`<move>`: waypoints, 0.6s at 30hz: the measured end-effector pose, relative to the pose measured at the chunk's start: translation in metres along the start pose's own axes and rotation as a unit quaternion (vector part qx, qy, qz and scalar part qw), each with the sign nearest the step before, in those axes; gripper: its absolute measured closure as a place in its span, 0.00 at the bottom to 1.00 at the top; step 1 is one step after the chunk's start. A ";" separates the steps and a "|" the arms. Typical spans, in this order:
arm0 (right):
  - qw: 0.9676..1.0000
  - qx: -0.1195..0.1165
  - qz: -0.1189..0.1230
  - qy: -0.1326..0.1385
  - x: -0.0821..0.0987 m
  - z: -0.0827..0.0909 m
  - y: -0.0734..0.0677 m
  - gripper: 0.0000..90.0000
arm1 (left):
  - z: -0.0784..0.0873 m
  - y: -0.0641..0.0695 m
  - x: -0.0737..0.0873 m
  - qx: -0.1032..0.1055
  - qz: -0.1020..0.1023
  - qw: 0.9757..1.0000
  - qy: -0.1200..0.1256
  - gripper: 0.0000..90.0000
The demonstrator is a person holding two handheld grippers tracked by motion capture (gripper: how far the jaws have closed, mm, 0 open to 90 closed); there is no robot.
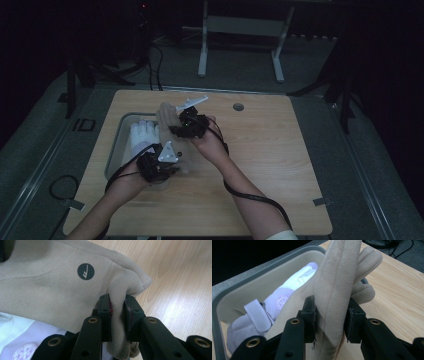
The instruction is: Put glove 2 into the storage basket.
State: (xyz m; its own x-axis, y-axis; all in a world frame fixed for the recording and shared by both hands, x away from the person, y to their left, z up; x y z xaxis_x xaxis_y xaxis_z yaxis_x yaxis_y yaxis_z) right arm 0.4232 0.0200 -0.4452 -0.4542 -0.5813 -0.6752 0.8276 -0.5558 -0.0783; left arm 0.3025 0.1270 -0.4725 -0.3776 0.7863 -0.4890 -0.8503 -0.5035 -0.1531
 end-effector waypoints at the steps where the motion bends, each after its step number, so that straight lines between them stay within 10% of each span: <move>1: 1.000 -0.001 0.002 0.000 -0.003 -0.003 -0.002 0.74 | 0.002 -0.002 0.003 -0.002 0.003 1.000 -0.001 0.87; 18: 0.999 -0.032 0.029 -0.007 -0.046 -0.049 -0.046 0.73 | 0.026 -0.023 0.057 -0.024 0.056 0.998 -0.010 0.87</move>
State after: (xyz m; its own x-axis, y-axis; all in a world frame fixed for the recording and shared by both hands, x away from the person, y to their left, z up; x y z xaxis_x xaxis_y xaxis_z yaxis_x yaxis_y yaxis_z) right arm 0.4221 0.1011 -0.4466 -0.4083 -0.6203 -0.6697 0.8720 -0.4821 -0.0850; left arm 0.2911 0.1935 -0.4742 -0.4769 0.7311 -0.4878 -0.7837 -0.6050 -0.1405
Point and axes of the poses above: each handheld gripper's, and its own axes: z roughly backward along the jaws, x roughly out of its underside, y roughly to its right, the point moved 3 cm from there along -z, roughly forward along the jaws, and after that the axes turned 6 degrees about -y, right-handed, at the moved point
